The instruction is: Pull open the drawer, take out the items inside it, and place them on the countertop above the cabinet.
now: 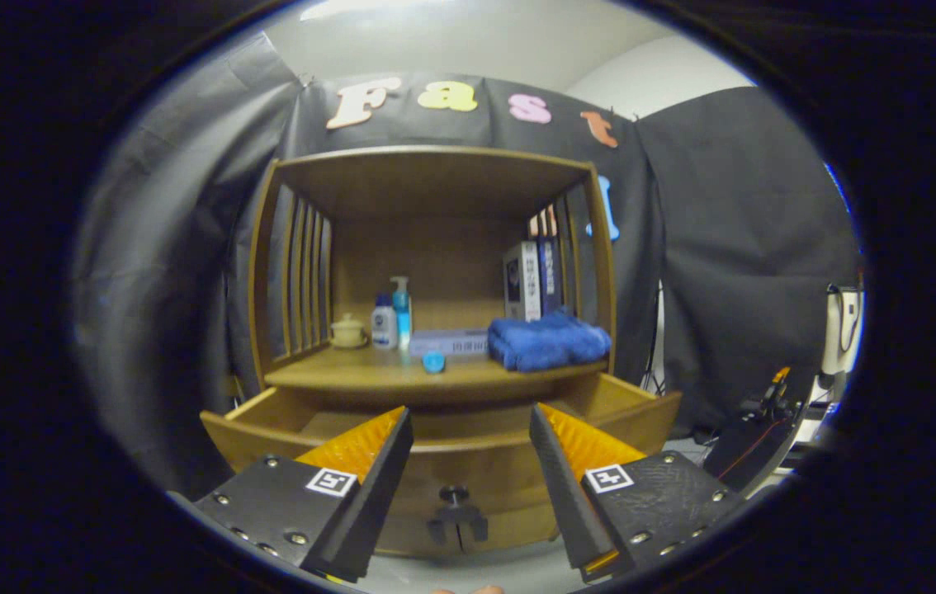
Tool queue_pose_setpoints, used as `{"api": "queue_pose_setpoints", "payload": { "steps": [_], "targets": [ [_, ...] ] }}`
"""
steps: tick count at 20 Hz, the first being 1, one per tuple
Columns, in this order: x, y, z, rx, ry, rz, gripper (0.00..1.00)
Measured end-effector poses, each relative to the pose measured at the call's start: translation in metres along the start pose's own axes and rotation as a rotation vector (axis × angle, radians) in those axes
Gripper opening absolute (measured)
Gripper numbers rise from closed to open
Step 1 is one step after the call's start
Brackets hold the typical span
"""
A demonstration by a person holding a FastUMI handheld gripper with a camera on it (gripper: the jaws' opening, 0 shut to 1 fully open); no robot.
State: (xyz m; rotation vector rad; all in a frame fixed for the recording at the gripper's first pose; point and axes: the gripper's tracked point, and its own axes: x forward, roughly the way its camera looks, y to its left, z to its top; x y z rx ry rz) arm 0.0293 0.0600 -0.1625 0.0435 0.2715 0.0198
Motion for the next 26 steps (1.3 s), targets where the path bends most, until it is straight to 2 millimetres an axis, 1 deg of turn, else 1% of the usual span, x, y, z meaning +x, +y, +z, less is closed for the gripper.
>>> {"api": "queue_pose_setpoints", "payload": {
  "steps": [2,7,8,10,15,21,26],
  "targets": [
    [0.002,0.006,-0.024,0.010,0.067,0.022,0.86],
    [0.016,0.026,-0.052,0.060,0.123,0.085,0.86],
    [0.018,0.030,-0.054,0.061,0.132,0.099,0.86],
    [0.028,0.040,-0.052,0.062,0.132,0.125,0.86],
    [0.038,0.045,-0.052,0.068,0.132,0.141,0.86],
    [0.040,0.041,-0.052,0.092,0.129,0.136,0.86],
    [0.045,0.042,-0.046,0.080,0.125,0.135,0.86]
  ]
}}
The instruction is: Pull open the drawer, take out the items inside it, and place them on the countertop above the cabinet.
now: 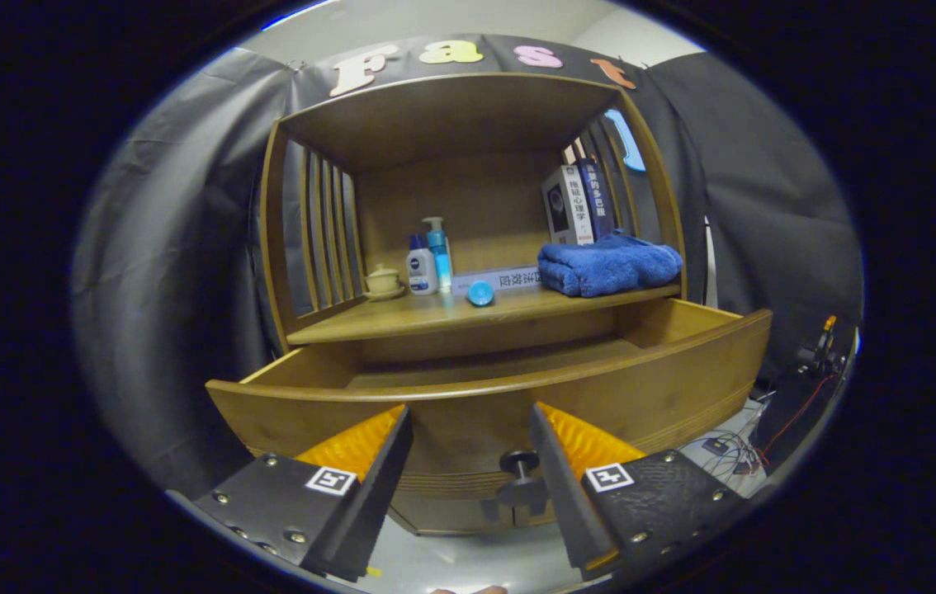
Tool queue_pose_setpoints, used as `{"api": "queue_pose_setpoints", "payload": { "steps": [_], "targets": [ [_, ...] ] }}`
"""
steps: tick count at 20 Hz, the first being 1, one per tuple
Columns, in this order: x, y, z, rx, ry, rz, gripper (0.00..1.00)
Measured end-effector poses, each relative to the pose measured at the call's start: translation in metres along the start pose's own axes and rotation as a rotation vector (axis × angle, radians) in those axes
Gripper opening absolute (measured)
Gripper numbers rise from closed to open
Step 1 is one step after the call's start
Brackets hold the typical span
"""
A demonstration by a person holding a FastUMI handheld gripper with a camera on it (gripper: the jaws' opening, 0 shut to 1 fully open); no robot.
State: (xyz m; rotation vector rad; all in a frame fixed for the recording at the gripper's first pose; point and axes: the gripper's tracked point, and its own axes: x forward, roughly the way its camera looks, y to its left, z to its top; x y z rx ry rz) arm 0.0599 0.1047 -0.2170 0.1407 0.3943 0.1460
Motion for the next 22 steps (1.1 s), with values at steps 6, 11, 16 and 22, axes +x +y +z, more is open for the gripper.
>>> {"api": "queue_pose_setpoints", "payload": {
  "steps": [6,11,16,22],
  "targets": [
    [0.003,-0.002,0.001,-0.007,0.019,0.009,0.86],
    [0.006,-0.004,0.002,-0.007,0.039,0.019,0.86],
    [0.007,-0.005,0.003,-0.014,0.052,0.021,0.86],
    [0.013,-0.008,0.005,-0.033,0.073,0.027,0.86]
  ]
}}
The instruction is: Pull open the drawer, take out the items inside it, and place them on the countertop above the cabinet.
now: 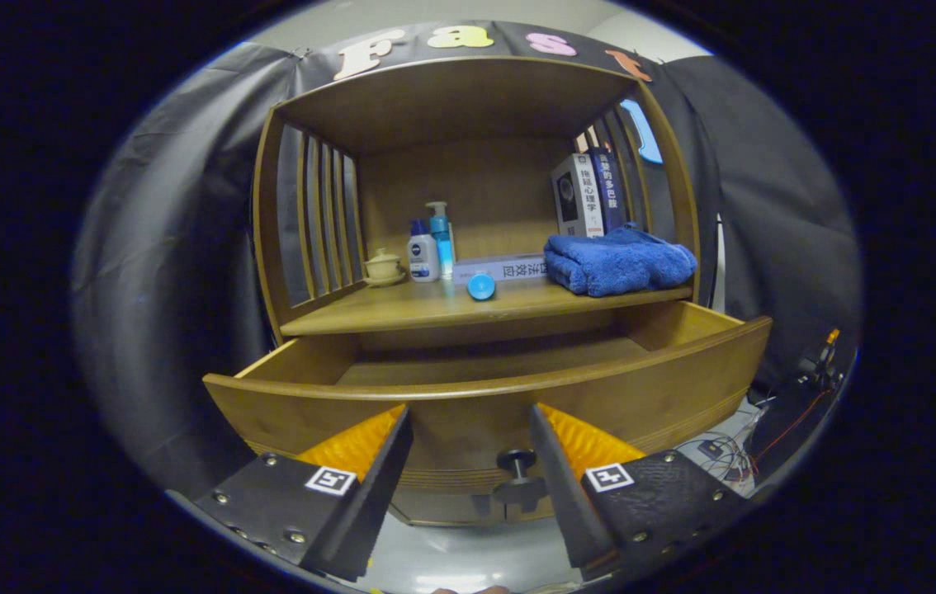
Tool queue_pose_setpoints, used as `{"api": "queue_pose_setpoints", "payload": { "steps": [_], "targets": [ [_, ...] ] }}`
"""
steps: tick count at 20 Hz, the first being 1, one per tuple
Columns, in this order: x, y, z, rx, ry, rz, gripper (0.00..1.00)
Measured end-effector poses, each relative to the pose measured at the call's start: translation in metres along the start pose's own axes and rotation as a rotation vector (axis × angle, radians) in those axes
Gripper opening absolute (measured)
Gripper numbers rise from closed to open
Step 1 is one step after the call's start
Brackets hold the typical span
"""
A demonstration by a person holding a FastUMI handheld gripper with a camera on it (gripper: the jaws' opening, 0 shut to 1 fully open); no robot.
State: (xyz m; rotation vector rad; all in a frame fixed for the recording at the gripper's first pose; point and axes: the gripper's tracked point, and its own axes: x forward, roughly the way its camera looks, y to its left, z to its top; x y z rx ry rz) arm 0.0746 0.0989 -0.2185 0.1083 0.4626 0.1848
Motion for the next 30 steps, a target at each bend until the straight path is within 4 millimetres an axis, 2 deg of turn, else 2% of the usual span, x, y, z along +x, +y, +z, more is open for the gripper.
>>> {"api": "queue_pose_setpoints", "payload": {
  "steps": [9,18,25,30],
  "targets": [
    [0.023,-0.001,0.004,-0.079,0.061,-0.012,0.86],
    [0.032,-0.002,0.007,-0.036,0.046,-0.004,0.86],
    [0.059,0.001,0.012,-0.029,0.070,-0.013,0.86],
    [0.066,0.000,0.014,0.010,0.052,0.001,0.86]
  ]
}}
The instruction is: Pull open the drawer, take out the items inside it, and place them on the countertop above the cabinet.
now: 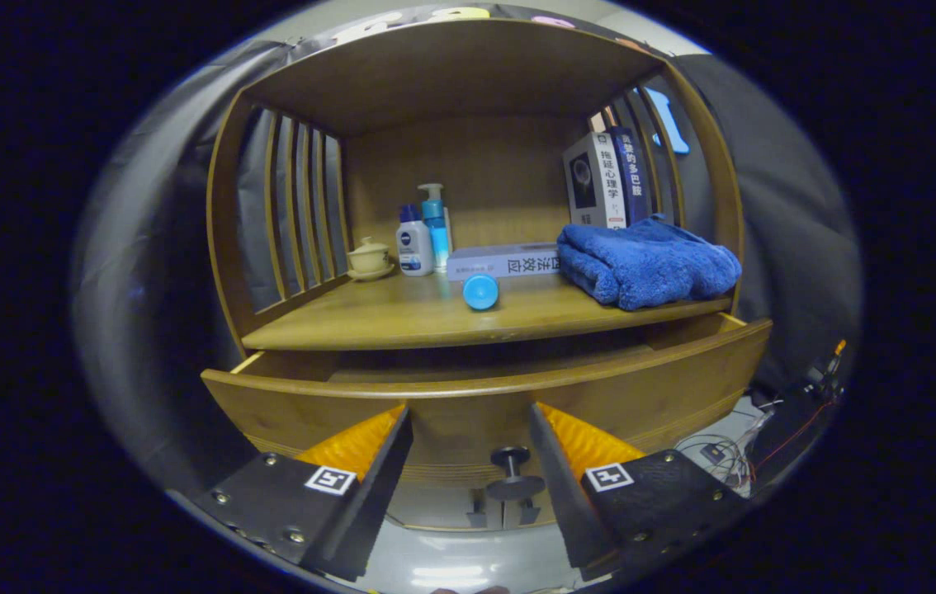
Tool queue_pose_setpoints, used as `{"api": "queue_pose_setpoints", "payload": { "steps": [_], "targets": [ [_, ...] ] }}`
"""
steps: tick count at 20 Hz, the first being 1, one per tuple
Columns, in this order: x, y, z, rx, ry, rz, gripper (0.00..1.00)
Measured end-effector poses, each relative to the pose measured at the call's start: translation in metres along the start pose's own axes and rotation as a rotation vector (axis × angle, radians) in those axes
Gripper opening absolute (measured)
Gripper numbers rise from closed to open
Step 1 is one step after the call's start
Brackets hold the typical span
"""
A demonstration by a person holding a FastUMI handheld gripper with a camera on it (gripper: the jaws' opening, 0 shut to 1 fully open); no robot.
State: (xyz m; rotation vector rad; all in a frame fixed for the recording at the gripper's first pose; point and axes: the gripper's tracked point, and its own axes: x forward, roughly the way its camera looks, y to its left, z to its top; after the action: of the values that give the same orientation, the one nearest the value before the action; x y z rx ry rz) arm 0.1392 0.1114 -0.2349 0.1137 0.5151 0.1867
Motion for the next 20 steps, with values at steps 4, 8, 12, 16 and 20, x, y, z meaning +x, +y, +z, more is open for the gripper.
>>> {"api": "queue_pose_setpoints", "payload": {
  "steps": [4,8,12,16,20],
  "targets": [
    [0.002,-0.001,0.001,0.030,-0.017,0.006,0.86],
    [0.011,-0.001,0.003,0.042,-0.019,0.007,0.86],
    [0.017,-0.001,0.004,0.046,-0.020,0.009,0.86],
    [0.020,-0.002,0.006,0.078,-0.039,0.014,0.86],
    [0.029,-0.002,0.008,0.096,-0.042,0.018,0.86]
  ]
}}
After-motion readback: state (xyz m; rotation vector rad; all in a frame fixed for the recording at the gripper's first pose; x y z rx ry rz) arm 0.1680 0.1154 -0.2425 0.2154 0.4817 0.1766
